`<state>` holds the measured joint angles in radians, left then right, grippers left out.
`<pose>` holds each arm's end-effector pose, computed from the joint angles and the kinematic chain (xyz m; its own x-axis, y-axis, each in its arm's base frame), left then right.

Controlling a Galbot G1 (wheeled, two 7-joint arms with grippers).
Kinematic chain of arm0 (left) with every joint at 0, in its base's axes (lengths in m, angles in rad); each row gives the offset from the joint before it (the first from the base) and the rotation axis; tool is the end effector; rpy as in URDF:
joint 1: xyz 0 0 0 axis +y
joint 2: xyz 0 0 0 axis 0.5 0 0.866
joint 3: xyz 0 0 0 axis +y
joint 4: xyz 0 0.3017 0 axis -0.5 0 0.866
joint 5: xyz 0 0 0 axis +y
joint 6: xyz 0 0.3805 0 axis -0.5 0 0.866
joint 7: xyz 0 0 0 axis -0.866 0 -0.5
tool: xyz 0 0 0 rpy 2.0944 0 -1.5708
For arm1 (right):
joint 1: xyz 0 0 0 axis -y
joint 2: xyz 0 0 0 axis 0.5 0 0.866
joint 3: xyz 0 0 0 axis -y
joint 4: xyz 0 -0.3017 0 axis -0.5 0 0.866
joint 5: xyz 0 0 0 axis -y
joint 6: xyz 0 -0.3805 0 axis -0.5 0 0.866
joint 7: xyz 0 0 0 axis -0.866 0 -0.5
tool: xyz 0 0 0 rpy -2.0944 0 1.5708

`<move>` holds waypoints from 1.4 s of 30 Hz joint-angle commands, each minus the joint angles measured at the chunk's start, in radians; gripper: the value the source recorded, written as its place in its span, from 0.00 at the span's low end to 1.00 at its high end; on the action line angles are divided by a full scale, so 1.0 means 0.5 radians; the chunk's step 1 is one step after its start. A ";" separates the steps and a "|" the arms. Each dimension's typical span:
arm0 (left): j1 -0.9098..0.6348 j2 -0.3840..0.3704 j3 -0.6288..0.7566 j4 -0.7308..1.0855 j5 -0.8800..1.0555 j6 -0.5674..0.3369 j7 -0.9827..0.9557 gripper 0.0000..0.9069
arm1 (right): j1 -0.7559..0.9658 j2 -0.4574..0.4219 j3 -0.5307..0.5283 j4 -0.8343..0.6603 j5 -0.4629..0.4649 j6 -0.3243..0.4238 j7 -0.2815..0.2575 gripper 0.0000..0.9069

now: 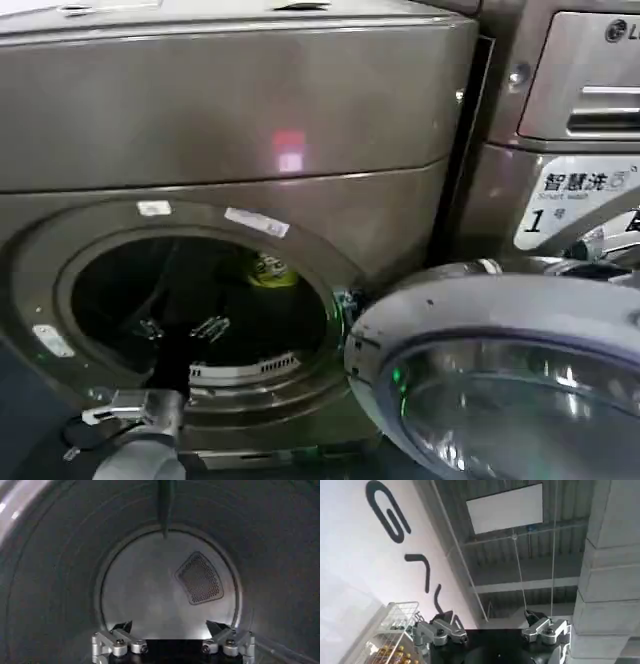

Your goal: Grasp the clothes from the dryer.

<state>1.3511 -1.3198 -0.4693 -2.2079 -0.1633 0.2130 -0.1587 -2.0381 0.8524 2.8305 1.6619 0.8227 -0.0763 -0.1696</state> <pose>0.2683 0.0026 -0.1650 -0.9946 0.0264 -0.1007 0.0213 0.9985 0.0513 -0.1530 -0.3872 0.2039 -0.2727 0.5218 -0.8083 0.9524 0.2657 -0.1497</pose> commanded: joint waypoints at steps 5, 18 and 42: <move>0.004 0.004 -0.004 -0.007 -0.003 -0.002 0.000 1.00 | -0.005 0.008 0.008 0.003 0.008 -0.001 0.003 1.00; -0.103 -0.006 0.011 0.087 -0.003 -0.016 -0.001 1.00 | -0.028 0.020 0.022 0.016 0.003 -0.036 0.040 1.00; -1.453 -0.191 0.251 1.790 0.056 -0.249 0.040 1.00 | -0.095 -0.034 0.137 -0.007 -0.076 -0.075 0.065 1.00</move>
<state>0.8642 -1.3896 -0.3561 -1.6415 -0.1491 0.1161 -0.1450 -2.0848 0.8352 2.8916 1.6613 0.7870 -0.1126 -0.1358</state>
